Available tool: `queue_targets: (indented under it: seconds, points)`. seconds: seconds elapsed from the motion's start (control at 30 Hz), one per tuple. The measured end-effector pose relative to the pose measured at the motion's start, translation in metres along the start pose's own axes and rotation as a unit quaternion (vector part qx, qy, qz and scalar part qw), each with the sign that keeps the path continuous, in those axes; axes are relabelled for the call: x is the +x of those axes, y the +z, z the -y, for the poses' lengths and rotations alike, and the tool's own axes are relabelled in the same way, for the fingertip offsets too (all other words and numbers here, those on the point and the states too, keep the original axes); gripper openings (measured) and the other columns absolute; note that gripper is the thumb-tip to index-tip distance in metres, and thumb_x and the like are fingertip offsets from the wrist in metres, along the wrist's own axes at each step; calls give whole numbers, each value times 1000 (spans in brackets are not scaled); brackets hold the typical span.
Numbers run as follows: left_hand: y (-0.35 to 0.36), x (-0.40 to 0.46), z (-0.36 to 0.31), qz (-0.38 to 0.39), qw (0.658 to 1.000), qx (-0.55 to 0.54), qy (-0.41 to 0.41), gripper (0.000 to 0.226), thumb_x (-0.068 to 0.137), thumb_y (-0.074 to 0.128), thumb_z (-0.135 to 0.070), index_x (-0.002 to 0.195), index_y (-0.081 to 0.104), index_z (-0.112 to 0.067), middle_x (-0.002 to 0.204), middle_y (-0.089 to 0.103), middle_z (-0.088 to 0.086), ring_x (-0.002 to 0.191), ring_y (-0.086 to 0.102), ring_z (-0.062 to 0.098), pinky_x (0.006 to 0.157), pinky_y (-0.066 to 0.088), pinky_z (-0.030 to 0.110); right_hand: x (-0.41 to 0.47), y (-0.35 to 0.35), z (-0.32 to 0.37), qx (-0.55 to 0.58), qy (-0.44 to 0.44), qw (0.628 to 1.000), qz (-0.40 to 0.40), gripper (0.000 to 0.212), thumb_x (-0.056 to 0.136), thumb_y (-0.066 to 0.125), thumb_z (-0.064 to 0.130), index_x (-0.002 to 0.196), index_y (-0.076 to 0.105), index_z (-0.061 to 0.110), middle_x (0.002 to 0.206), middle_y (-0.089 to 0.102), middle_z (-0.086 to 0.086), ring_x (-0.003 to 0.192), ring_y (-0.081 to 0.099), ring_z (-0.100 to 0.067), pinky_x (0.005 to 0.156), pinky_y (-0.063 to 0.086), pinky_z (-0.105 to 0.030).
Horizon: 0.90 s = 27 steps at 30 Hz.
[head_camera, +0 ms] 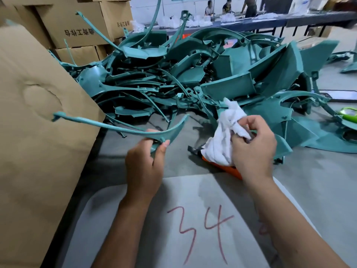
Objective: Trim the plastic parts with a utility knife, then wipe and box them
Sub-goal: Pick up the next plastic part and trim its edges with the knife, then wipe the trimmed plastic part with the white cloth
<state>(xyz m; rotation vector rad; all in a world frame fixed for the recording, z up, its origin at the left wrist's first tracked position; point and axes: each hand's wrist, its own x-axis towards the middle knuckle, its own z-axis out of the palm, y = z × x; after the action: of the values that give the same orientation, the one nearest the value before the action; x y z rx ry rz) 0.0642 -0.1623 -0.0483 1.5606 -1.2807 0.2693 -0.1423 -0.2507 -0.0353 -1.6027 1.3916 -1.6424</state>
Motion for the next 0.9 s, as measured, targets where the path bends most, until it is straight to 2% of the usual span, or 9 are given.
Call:
queue_targets:
  seconds: [0.07,0.17,0.27,0.37,0.47,0.57,0.7,0.8,0.9]
  points:
    - [5,-3,-7,38,998,-39,11,15,94,66,-29,90,73,-16,83,73,-3,74,67,17,64,52,37,-1,0,3,4,15,1000,-11,25,91,61,1,96,70,24,101,60,-4,92,58,-18,85,49,-27]
    - [16,-9,-19,93,990,-83,61,10,93,67,-21,97,74,-16,95,74,-5,87,69,16,77,52,27,-11,5,17,91,-37,988,123,19,99,57,14,110,69,23,131,54,-7,120,55,-9,105,41,-19]
    - [16,-9,-20,105,988,-96,58,15,91,66,-19,104,71,-23,101,72,-10,91,67,10,80,49,19,-20,6,22,34,-214,931,293,42,93,58,2,134,63,0,153,48,-8,144,41,-23,123,29,-32]
    - [9,-7,-14,104,989,-105,-2,22,87,60,-35,107,67,-29,93,71,-15,85,65,-1,74,49,19,-16,2,21,6,-296,889,349,61,88,72,-5,145,53,-3,158,46,-12,151,37,-28,124,30,-45]
    - [5,-2,-9,104,988,-114,-20,18,85,63,-37,91,71,-22,81,69,-16,77,64,1,64,46,24,-10,-2,19,45,-305,883,354,53,84,84,4,132,65,-3,149,57,-11,144,48,-24,118,39,-47]
    - [2,2,-11,111,989,-99,15,8,83,65,-32,90,67,-29,82,69,-19,72,62,-2,61,47,22,-8,2,15,37,-321,899,296,34,82,89,19,105,76,-1,115,74,-10,114,65,-28,99,52,-42]
    - [3,4,-23,55,984,-171,0,46,78,80,-24,118,63,-40,106,72,-15,98,71,9,79,57,24,-11,6,9,36,-287,939,185,15,86,86,18,82,80,5,87,79,-7,83,72,-21,71,56,-35]
    - [5,7,-20,31,946,-308,-100,70,77,85,-24,137,50,-27,123,69,-2,113,68,22,93,55,29,-16,6,11,144,-159,968,128,14,88,83,18,75,77,21,68,70,13,65,58,6,60,47,-20]
    - [9,3,-23,99,916,-357,-151,40,86,76,-19,124,64,-15,116,76,0,107,72,15,87,56,25,-16,9,14,195,-92,971,107,30,91,77,25,64,65,20,59,55,14,58,47,4,54,41,-18]
